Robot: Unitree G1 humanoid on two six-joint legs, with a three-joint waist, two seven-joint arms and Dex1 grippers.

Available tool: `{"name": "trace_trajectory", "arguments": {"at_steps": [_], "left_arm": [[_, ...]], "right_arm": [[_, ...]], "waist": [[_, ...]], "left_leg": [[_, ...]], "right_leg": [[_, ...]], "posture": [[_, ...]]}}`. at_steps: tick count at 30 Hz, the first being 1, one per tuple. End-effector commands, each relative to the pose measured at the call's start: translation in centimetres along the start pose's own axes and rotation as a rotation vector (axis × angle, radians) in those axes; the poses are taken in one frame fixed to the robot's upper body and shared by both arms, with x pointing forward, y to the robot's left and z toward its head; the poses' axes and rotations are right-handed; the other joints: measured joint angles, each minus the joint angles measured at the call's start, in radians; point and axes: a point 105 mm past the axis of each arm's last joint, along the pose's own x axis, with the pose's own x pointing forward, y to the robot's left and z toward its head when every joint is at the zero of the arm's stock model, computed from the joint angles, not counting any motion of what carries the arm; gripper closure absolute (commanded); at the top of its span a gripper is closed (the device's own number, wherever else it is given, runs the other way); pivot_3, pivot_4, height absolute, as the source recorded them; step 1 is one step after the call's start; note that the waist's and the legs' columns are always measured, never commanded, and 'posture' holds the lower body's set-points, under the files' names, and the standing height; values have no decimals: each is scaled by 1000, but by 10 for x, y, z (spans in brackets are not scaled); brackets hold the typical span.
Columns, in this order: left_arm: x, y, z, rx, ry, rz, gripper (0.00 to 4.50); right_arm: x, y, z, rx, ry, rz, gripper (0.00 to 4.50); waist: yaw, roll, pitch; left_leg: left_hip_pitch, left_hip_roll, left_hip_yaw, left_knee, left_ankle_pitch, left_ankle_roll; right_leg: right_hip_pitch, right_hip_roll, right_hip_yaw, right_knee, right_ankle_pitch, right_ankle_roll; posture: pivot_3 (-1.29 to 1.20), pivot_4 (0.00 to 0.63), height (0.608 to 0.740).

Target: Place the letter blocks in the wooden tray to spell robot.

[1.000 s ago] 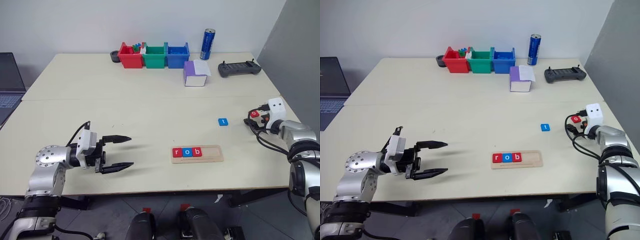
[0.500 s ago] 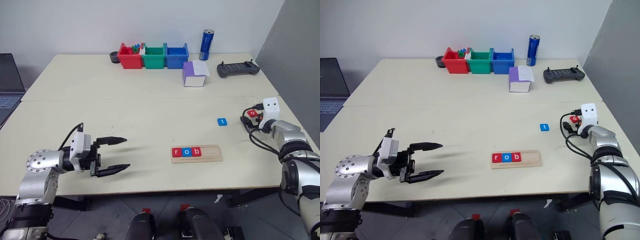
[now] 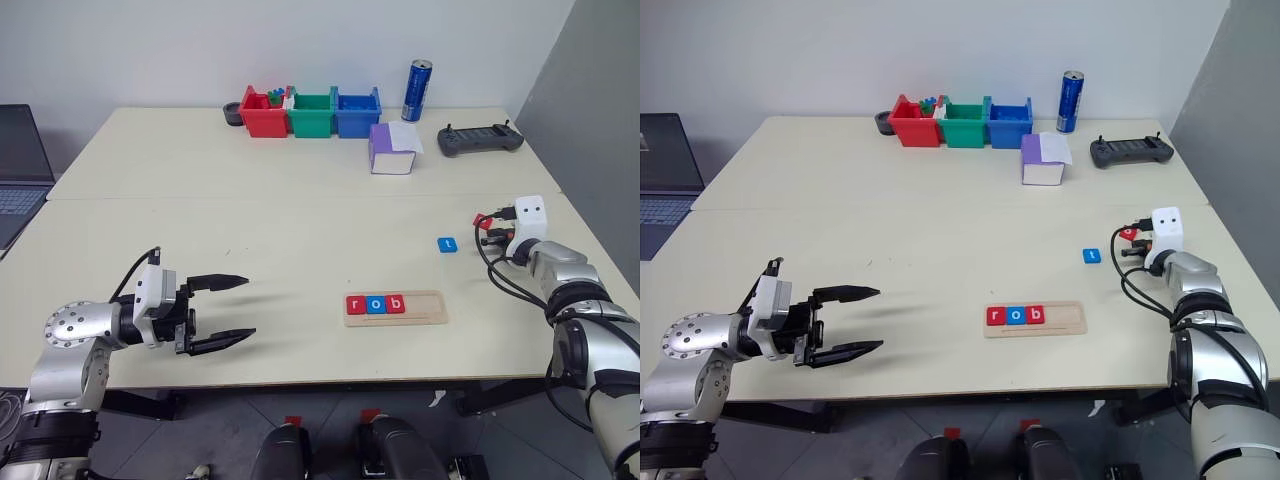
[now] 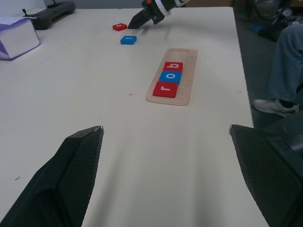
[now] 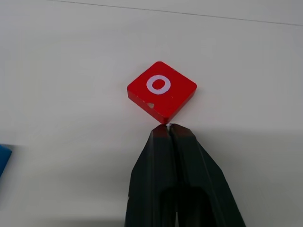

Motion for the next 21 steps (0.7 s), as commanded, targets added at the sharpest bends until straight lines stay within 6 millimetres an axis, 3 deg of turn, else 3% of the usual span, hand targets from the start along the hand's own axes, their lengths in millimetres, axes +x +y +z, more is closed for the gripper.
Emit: {"name": "trace_trajectory", "arguments": {"at_steps": [1,6,9,20,21], "left_arm": [[3,3,11,40,-32,-12,0],[3,3,10,43,-34,-17,0],[3,1,9,41,-37,-17,0],[6,4,11,52,-42,-24,0],[5,4,11,53,-41,-22,0]], "right_arm": [[-3,-2,-9,-8,20,22,4416],[-5,1,-6,11,-11,49,4416],[-3,3,0,37,-59,19,3848],[15,20,22,151,-129,-122,6],[17,25,22,161,-130,-116,6]], "waist": [[0,0,0],[0,0,0],[-1,0,0],[-12,0,0],[-11,0,0]], "left_leg": [[0,0,0,0,0,0],[0,0,0,-1,0,0],[0,0,0,-1,0,0],[0,0,0,-1,0,0],[0,0,0,-1,0,0]], "right_leg": [[0,0,0,0,0,0],[0,0,0,0,0,0],[0,0,0,0,0,0],[-1,0,0,1,0,0],[-1,0,0,1,0,0]], "posture": [[0,150,740],[0,150,740],[0,150,740],[0,150,740],[0,150,740]]}}
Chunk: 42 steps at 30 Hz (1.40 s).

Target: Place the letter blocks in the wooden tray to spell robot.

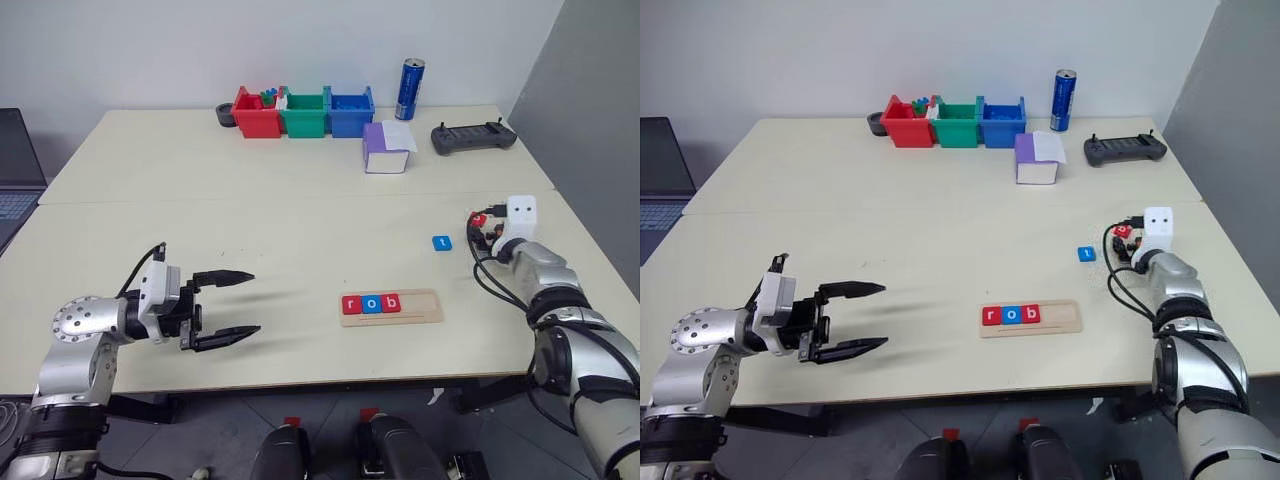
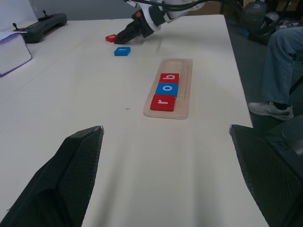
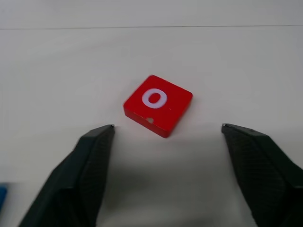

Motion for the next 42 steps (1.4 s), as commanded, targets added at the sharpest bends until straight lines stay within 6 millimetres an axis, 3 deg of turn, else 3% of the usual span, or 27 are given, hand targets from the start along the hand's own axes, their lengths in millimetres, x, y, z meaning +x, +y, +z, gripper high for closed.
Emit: {"name": "trace_trajectory", "arguments": {"at_steps": [1,10,13,14,18,21,23,32,37,39,42], "left_arm": [[-3,2,6,33,-9,3,0],[-14,-4,3,20,7,41,0],[-15,-5,2,18,8,46,0],[-15,-5,2,18,8,48,0],[-16,-3,2,20,6,50,0],[-16,-1,2,24,6,50,0],[-17,0,2,26,5,52,0],[-15,-2,3,28,4,53,0],[-12,-1,7,33,-3,53,0],[-12,0,8,34,-5,53,0],[-9,1,8,29,-10,42,0]], "right_arm": [[3,7,12,50,-47,-14,6],[9,20,20,72,-100,-176,6],[10,23,15,132,-76,-205,585],[10,22,14,134,-75,-222,585],[10,21,13,124,-53,-248,1636],[9,18,13,137,-40,-274,2694],[9,17,13,133,-37,-279,3051],[10,22,14,89,-47,-255,3047],[8,27,21,-33,-93,-160,3047],[-1,18,17,-64,-100,-138,3047],[-34,-4,8,-120,-103,-125,3047]], "waist": [[1,0,0],[-7,0,0],[-7,0,0],[-6,0,0],[-5,0,0],[-5,0,0],[-4,0,0],[-4,0,0],[-4,0,0],[-1,0,0],[16,0,0]], "left_leg": [[0,0,0,0,0,0],[0,0,0,-1,0,0],[0,0,0,-1,0,0],[0,0,0,-1,0,0],[-1,0,0,-1,0,0],[0,0,0,-1,0,0],[0,0,0,-1,0,0],[0,0,0,-1,0,0],[-1,0,0,-1,0,0],[-1,0,0,-2,0,0],[-2,0,0,-4,0,0]], "right_leg": [[0,0,0,0,0,0],[-1,0,1,-1,0,0],[-1,0,1,-1,0,0],[0,0,1,-1,0,0],[-1,0,1,-1,0,0],[-1,0,1,-1,0,0],[-1,0,1,-1,0,0],[-1,0,1,-1,0,0],[-1,0,1,-1,0,0],[-1,0,1,-1,0,0],[-2,0,0,-3,0,0]], "posture": [[0,150,740],[0,150,740],[0,150,740],[0,150,740],[0,150,740],[0,150,740],[0,150,740],[0,150,740],[0,150,740],[0,150,740],[0,150,740]]}}
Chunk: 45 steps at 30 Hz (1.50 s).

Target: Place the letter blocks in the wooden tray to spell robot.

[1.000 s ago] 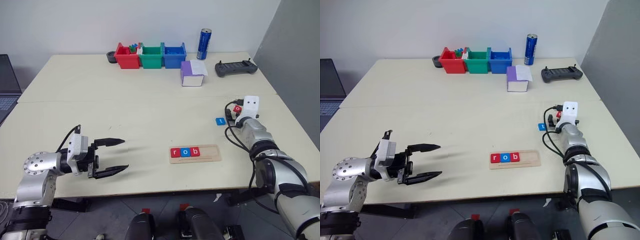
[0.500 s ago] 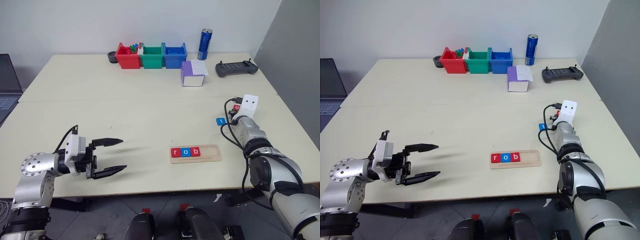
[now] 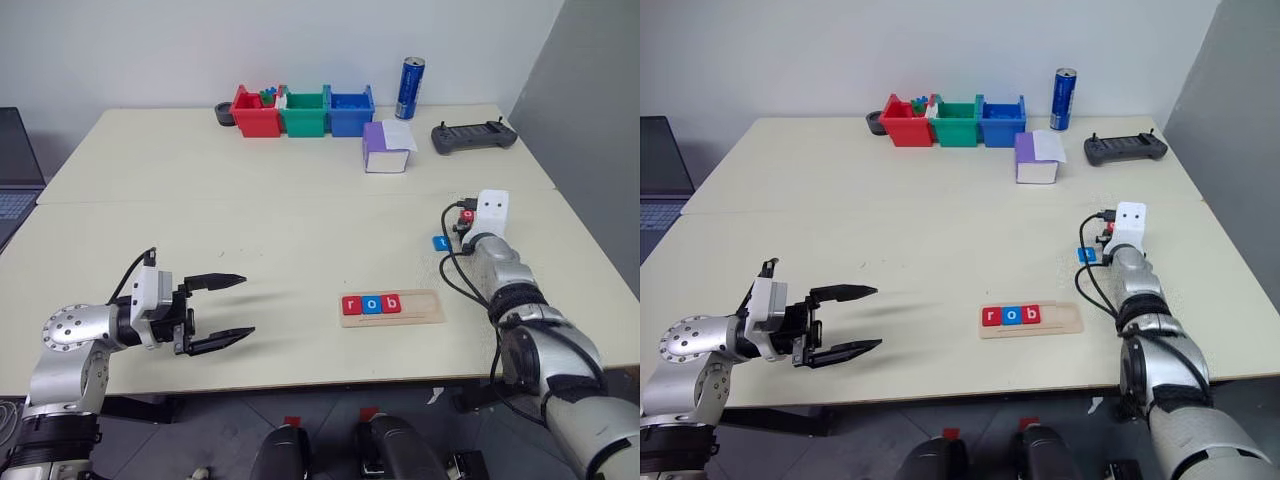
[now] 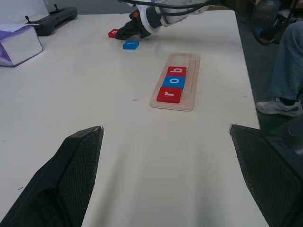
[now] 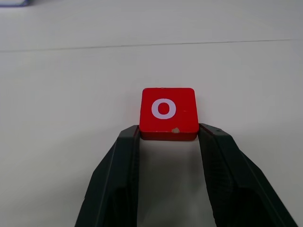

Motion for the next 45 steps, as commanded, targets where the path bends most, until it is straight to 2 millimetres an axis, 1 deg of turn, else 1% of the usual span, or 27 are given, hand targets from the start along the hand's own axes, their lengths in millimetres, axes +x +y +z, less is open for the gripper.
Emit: {"name": "trace_trajectory", "arguments": {"at_steps": [1,3,5,7,11,14,15,16,18,19,20,23,26,28,30,32,33,35,37,39,43,45], "left_arm": [[0,3,10,27,-23,-8,0],[3,5,11,25,-29,-17,0],[5,7,12,22,-35,-28,0],[7,8,12,18,-38,-43,0],[13,7,13,9,-47,-72,0],[19,7,14,6,-50,-88,0],[20,7,14,6,-51,-93,0],[22,7,14,6,-53,-97,0],[25,7,14,5,-54,-104,0],[25,7,14,5,-54,-106,0],[26,8,14,5,-54,-107,0],[25,9,11,4,-53,-107,0],[24,10,8,3,-54,-104,0],[23,11,7,0,-56,-100,0],[23,12,4,-4,-55,-100,0],[24,12,3,-5,-56,-101,0],[24,12,3,-4,-58,-101,0],[24,11,3,0,-62,-101,0],[24,10,2,1,-61,-105,0],[23,9,2,4,-60,-103,0],[15,7,0,6,-58,-83,0],[10,5,-3,3,-56,-66,0]], "right_arm": [[-34,-27,9,-33,-29,-3,3047],[-64,-35,6,-29,-21,-5,3047],[-90,-32,3,-20,-5,24,3047],[-110,-25,-1,-17,10,64,3047],[-140,-15,-15,16,38,131,3047],[-152,-8,-23,24,61,155,3047],[-153,-8,-26,18,77,159,3047],[-153,-7,-28,14,88,162,2324],[-153,-7,-31,-1,103,163,1768],[-152,-7,-32,-5,105,162,1338],[-152,-8,-31,-6,106,161,1069],[-151,-7,-30,-13,111,177,33],[-159,3,-27,-106,143,384,33],[-160,-7,-18,-148,159,520,33],[-160,-12,-9,-274,160,703,33],[-160,-15,-10,-361,198,854,33],[-157,-17,-11,-383,218,903,33],[-145,-26,-13,-437,233,954,33],[-129,-36,-19,-539,262,1005,33],[-121,-43,-25,-604,302,1069,33],[-104,-55,-18,-663,316,1103,33],[-101,-58,-12,-681,316,1126,33]], "waist": [[15,1,0],[25,1,0],[27,1,0],[22,2,-1],[9,2,-1],[7,2,-1],[7,1,-1],[6,2,-1],[6,1,-1],[6,1,-1],[6,1,-1],[6,1,-1],[6,1,-1],[7,1,-1],[7,1,-1],[7,0,-1],[7,-1,-1],[5,-2,0],[5,-2,0],[5,-2,0],[4,-1,0],[2,-1,0]], "left_leg": [[0,0,0,0,0,0],[-1,-1,-1,-2,0,-1],[-1,-1,-1,-3,-1,-1],[0,0,-1,-3,-1,-1],[1,1,-1,-4,-1,-1],[0,1,-1,-4,0,-1],[0,0,-1,-4,0,-1],[0,0,-1,-4,-1,-1],[0,0,-1,-4,0,-1],[0,0,-1,-4,-1,-1],[0,0,-1,-4,-1,-1],[0,0,-1,-4,-1,-1],[0,0,-1,-4,-1,-1],[-1,-1,-2,-4,-1,-1],[0,0,-2,-5,-1,0],[0,-1,-2,-6,-1,0],[0,-1,-3,-6,-1,0],[0,0,-3,-7,-1,0],[0,0,-3,-7,-1,0],[0,0,-2,-7,-1,0],[-1,-1,-2,-7,-1,0],[0,-1,-1,-7,-1,0]], "right_leg": [[0,0,0,0,0,0],[0,-1,-1,-2,-1,2],[-1,0,-1,-3,-1,2],[-1,0,-1,-3,-1,2],[-1,0,-2,-3,-1,2],[-1,0,-2,-3,-1,2],[-1,0,-2,-4,-1,2],[-1,0,-2,-4,-1,2],[-1,0,-2,-4,-1,2],[-1,0,-2,-5,-1,2],[-1,0,-2,-5,-1,2],[-1,1,-2,-5,-1,2],[-1,1,-2,-5,-1,2],[0,0,-3,-7,-1,3],[2,1,-4,-11,-1,4],[3,1,-4,-13,0,5],[3,1,-5,-14,0,5],[3,2,-4,-15,0,5],[3,2,-4,-15,0,5],[3,2,-4,-15,0,5],[2,2,-3,-14,0,5],[2,2,-2,-14,0,4]], "posture": [[0,150,740],[0,150,740],[0,150,740],[0,150,740],[0,150,740],[0,150,740],[0,150,740],[0,150,740],[0,150,740],[0,150,740],[0,150,740],[0,150,740],[0,150,740],[0,150,740],[0,150,740],[0,150,740],[0,150,740],[0,150,740],[0,150,740],[0,150,740],[0,150,740],[0,150,740]]}}
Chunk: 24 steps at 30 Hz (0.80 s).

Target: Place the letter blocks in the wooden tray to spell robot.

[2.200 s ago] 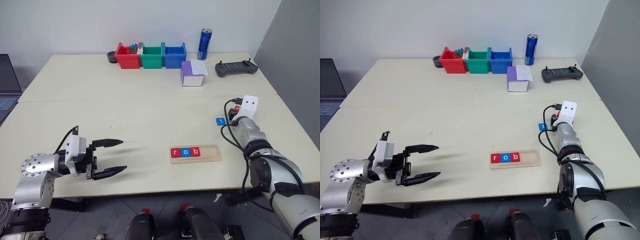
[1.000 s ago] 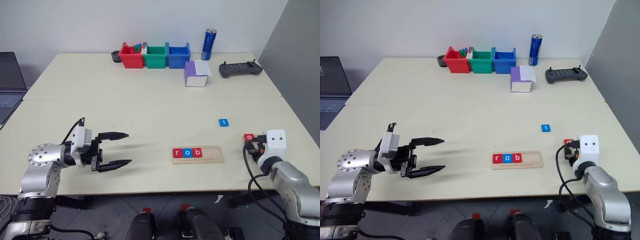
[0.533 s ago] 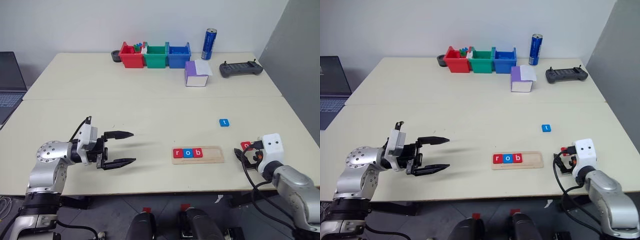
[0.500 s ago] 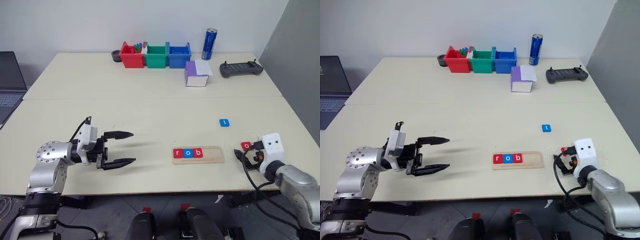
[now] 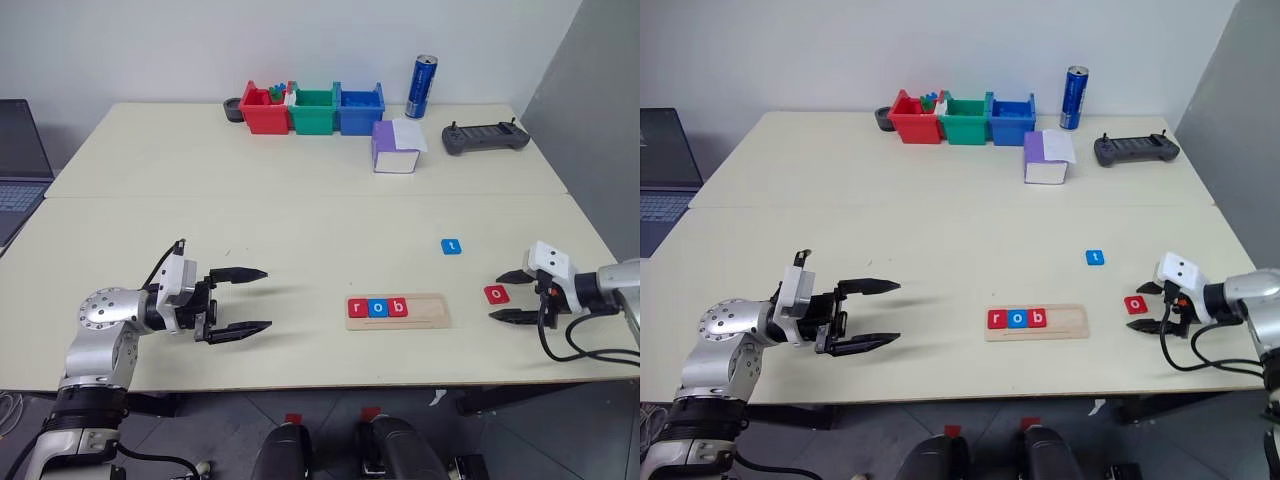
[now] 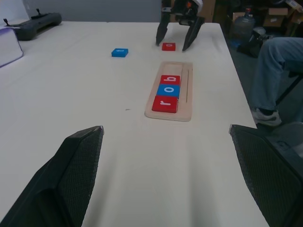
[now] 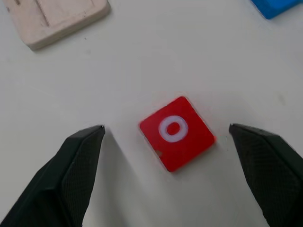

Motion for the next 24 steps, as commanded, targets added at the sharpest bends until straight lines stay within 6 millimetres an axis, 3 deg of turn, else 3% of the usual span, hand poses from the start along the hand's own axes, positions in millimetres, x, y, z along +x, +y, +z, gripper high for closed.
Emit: {"name": "trace_trajectory", "arguments": {"at_steps": [1,6,12,16,22,24], "left_arm": [[-11,-2,6,41,-9,34,0],[-15,-8,-1,33,-5,47,0],[-18,-9,-3,34,-3,55,0],[-16,-8,2,42,-3,50,0],[-11,-7,10,50,-4,43,0],[-9,-5,12,52,-4,39,0]], "right_arm": [[-11,-6,1,-58,19,44,33],[-8,0,-7,-116,68,130,33],[6,-1,2,-157,27,131,33],[9,2,-6,-188,69,143,879],[5,3,-15,-199,115,145,2961],[3,2,-9,-218,96,144,3052]], "waist": [[-1,0,0],[1,0,0],[-2,0,0],[-2,0,-1],[-1,-1,-2],[0,-1,-2]], "left_leg": [[0,0,0,0,0,0],[1,1,0,0,0,0],[2,1,0,2,0,0],[3,1,1,3,0,-1],[3,1,0,8,0,0],[3,1,0,11,0,0]], "right_leg": [[0,0,0,0,0,0],[1,0,0,1,0,0],[2,-1,0,3,0,0],[2,-1,0,4,0,-1],[4,-1,0,4,1,0],[5,-2,0,6,2,0]], "posture": [[0,150,740],[0,150,740],[0,150,740],[0,150,740],[0,150,740],[0,150,740]]}}
